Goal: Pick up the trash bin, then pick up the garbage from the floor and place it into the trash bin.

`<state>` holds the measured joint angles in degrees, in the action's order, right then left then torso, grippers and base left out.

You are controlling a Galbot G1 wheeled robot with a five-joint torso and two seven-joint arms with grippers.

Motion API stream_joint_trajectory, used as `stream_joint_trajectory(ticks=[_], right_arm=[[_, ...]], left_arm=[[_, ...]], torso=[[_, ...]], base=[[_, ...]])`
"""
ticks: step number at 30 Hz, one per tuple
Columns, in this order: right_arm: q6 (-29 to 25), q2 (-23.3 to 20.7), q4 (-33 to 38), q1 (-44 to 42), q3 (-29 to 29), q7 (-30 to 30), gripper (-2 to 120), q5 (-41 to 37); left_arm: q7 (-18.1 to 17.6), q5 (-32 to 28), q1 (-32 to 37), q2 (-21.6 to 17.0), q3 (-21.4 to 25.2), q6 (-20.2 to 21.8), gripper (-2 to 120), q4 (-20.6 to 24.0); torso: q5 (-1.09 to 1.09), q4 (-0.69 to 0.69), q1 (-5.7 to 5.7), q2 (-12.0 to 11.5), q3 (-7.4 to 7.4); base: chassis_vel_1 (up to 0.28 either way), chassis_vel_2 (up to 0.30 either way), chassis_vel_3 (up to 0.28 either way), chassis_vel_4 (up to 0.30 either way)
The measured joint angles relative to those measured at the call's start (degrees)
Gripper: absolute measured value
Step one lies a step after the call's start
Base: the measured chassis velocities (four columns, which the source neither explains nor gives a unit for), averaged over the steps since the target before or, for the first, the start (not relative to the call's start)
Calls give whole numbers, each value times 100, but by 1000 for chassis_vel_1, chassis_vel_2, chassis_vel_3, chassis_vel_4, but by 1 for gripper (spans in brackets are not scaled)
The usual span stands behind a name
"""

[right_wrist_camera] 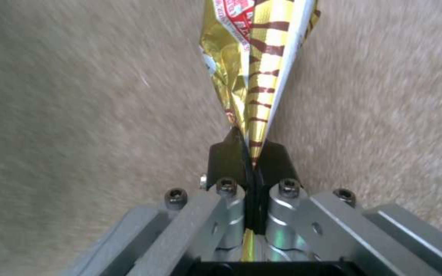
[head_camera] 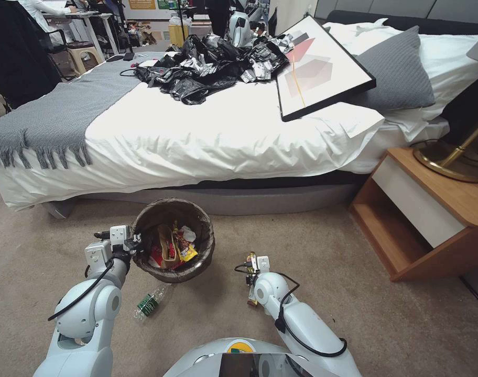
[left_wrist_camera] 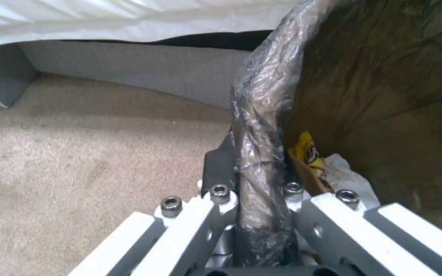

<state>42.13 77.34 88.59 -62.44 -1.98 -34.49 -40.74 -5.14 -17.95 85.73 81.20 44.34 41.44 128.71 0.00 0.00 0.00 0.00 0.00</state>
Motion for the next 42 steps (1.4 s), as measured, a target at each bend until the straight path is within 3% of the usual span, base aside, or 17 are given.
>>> stream_joint_trajectory(ticks=[6, 13, 15, 16, 17, 18, 19, 22, 31, 36, 41, 42], right_arm=[[2, -96, 641, -71, 51, -186, 0, -325], [4, -693, 2438, -113, 237, -476, 0, -1084], [5, -737, 2543, -100, 251, -498, 0, -1143], [4, -1144, 3244, 19, 384, -581, 0, -1492], [4, -1354, 3502, 71, 449, -584, 0, -1610], [4, -1354, 3502, 71, 449, -584, 0, -1610], [4, -1674, 3861, 172, 557, -578, 0, -1829], [4, -2062, 4285, 338, 748, -525, 0, -2224], [4, -2604, 4863, 751, 1001, -226, 0, -3037], [5, -2952, 5183, 1308, 994, 306, 0, -3496], [2, -3057, 5122, 2582, 333, 378, 0, -4250], [2, -2937, 4926, 3028, -165, 248, 0, -4510]], left_arm=[[-10, -9, 4, -26, -3, 18, 0, 45], [-23, -16, 37, -64, -4, 60, 0, 75], [-23, -15, 37, -64, -8, 61, 0, 75], [-25, -1, 33, -58, -28, 61, 0, 69], [-26, 7, 30, -54, -35, 62, 0, 63], [-26, 7, 30, -54, -35, 62, 0, 63], [-27, 17, 27, -46, -41, 62, 0, 55], [-26, 34, 20, -26, -55, 63, 0, 34], [-15, 86, 17, 9, -81, 65, 0, -22], [6, 133, 20, 38, -99, 65, 0, -71], [15, 162, 14, 77, -130, 64, 0, -89], [17, 175, 3, 88, -135, 61, 0, -108]], torso=[[0, 0, 0, 0, 0], [2, 0, 0, 0, 0], [2, 0, 0, 0, 0], [2, 1, 0, 0, 0], [0, 1, 0, 0, 0], [0, 1, 0, 0, 0], [0, -1, 0, 0, 0], [1, -2, 0, 0, 0], [1, 0, 0, 0, 0], [2, -1, 0, 0, 1], [0, 2, 0, 0, 0], [0, 1, 0, 0, 1]], base=[[0, 0, 0, 0], [0, 0, 0, 0], [0, 0, 0, 0], [0, 0, 0, 0], [0, 0, 0, 0], [0, 0, 0, 0], [0, 0, 0, 0], [0, 0, 0, 0], [0, 0, 0, 0], [0, 0, 0, 0], [0, 0, 0, 0], [0, 0, 0, 0]])
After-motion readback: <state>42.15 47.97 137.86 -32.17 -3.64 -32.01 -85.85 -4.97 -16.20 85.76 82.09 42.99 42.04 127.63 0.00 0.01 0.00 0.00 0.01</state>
